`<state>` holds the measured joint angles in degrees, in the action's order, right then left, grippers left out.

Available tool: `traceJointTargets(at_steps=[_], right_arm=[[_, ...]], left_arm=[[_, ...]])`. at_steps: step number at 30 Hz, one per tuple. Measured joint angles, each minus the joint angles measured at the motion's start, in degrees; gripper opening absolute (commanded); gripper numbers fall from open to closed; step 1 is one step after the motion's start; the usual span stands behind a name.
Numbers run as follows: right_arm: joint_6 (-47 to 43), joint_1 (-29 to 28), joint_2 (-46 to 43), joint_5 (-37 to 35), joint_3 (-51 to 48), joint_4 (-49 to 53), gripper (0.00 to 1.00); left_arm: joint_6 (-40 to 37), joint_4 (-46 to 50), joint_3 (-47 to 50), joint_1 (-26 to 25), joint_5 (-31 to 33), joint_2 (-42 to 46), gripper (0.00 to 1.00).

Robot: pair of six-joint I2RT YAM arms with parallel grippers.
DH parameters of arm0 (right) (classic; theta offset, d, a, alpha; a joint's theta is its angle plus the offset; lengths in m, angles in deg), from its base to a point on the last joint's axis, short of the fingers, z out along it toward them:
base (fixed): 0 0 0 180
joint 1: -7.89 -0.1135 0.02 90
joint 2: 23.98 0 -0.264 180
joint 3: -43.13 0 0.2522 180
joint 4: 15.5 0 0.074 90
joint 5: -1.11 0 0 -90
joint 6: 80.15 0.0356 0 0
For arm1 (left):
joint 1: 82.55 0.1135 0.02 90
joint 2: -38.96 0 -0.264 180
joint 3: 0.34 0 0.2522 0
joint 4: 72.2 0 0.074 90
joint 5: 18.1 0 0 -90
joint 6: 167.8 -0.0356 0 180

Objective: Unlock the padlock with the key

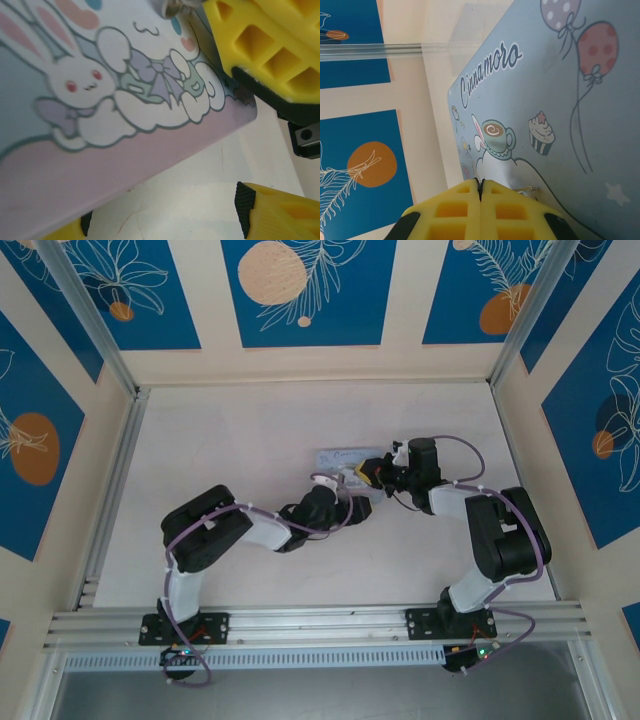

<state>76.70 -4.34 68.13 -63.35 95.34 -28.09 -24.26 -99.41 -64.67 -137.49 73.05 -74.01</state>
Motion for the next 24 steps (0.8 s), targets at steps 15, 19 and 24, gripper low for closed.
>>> traceJointTargets(at_steps=[15, 19, 24], right_arm=[[-0.02, 0.26, 0.0, 0.44, 0.0, -0.02, 0.0], [-0.02, 0.26, 0.02, 0.46, 0.0, -0.02, 0.0], [-0.02, 0.37, 0.04, 0.66, -0.07, -0.09, 0.0]], left_arm=[[-2.45, 2.47, -3.69, -2.1, 1.88, -0.48, 0.69], [0.31, -0.61, -3.69, -2.1, 1.9, -0.55, 0.69], [3.13, -3.45, -3.69, -2.1, 1.88, -2.23, 0.69]])
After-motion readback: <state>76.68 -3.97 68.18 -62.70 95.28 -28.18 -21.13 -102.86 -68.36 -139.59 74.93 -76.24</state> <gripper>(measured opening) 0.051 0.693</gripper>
